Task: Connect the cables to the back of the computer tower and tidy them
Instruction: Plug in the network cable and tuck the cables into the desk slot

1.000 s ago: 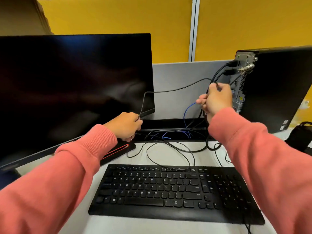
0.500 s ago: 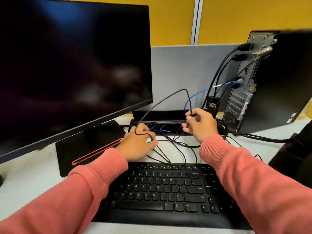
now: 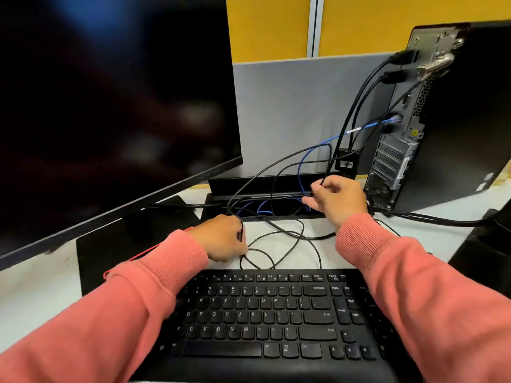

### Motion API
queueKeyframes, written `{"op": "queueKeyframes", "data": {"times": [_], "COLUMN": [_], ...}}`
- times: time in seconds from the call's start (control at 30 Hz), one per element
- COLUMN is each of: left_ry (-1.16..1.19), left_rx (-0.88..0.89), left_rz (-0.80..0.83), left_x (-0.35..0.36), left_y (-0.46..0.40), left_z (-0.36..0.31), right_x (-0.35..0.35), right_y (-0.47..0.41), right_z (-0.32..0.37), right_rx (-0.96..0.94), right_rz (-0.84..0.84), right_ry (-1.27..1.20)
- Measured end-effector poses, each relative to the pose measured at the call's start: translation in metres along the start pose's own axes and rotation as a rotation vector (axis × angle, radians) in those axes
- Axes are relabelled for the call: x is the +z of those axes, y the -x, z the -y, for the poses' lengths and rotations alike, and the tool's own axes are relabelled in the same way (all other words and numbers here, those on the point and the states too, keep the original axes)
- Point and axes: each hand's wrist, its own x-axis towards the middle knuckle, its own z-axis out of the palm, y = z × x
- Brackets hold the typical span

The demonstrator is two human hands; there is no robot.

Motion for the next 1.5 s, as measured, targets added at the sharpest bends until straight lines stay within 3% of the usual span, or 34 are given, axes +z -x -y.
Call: {"op": "queueKeyframes", "data": {"times": [0.07, 0.17, 0.33, 0.43, 0.5, 0.67, 0.77, 0.93, 1.17, 1.3, 1.4, 1.5], "left_ry": [-0.064, -0.06, 0.058, 0.259, 0.242, 0.003, -0.063, 0.026, 0.013, 0.035, 0.241, 0.015], "left_rx": [0.003, -0.028, 0.12, 0.288, 0.338, 0.25, 0.215, 0.234, 0.19, 0.375, 0.383, 0.453], "left_rz": [0.005, -0.111, -0.624, -0.687, -0.693, -0.586, -0.486, -0.418, -0.246, -0.239, -0.152, -0.042], "left_x": [-0.01, -0.029, -0.049, -0.049, -0.04, -0.001, 0.012, 0.013, 0.012, 0.01, 0.013, 0.014], "left_y": [0.0, -0.002, -0.03, -0.052, -0.068, -0.109, -0.123, -0.136, -0.135, -0.108, -0.078, -0.047], "left_z": [-0.001, -0.006, -0.018, -0.033, -0.038, -0.031, -0.025, -0.018, -0.016, -0.008, 0.014, 0.04], "right_x": [-0.001, 0.0, 0.005, 0.019, 0.026, 0.02, 0.012, 0.012, 0.026, 0.039, 0.049, 0.055], "right_y": [-0.004, -0.011, -0.018, -0.018, -0.02, -0.023, -0.011, -0.005, -0.025, -0.037, -0.047, -0.051], "right_z": [-0.004, -0.013, -0.023, -0.022, -0.02, -0.007, -0.005, -0.017, -0.03, -0.032, -0.036, -0.037], "right_rx": [-0.073, -0.192, -0.272, -0.253, -0.205, -0.037, -0.134, -0.327, -0.319, -0.154, -0.076, -0.032], "right_rz": [-0.034, -0.059, 0.1, 0.198, 0.211, 0.228, 0.277, 0.412, 0.477, 0.436, 0.459, 0.428], "right_ry": [0.041, 0.241, 0.811, 1.118, 1.157, 0.976, 0.87, 0.814, 1.237, 1.3, 1.346, 1.366]}}
